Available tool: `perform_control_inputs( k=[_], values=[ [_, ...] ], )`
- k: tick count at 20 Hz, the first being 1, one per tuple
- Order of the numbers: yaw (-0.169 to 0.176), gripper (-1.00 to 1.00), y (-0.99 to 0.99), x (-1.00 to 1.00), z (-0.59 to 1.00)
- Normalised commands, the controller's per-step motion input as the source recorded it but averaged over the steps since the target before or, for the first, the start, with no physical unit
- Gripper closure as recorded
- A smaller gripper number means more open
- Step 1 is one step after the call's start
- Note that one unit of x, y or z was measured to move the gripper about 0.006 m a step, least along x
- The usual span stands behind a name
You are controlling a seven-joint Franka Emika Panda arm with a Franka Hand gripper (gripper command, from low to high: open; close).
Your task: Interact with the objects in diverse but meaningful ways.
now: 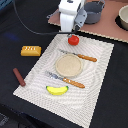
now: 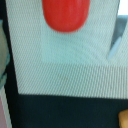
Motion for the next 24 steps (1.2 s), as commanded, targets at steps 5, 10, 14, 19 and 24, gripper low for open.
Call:
perform_control_inputs(
  k=[5,10,14,19,24],
  values=[
    [0.0,-1.0,-0.55,-0.75,-0.14],
    [0.0,-1.0,-0.56,-0.74,-0.35],
    [0.001,-1.0,-0.57,-0.73,-0.31],
    [0.0,-1.0,-0.56,-0.74,-0.22],
    [0.008,-1.0,-0.55,-0.64,0.01]
  ],
)
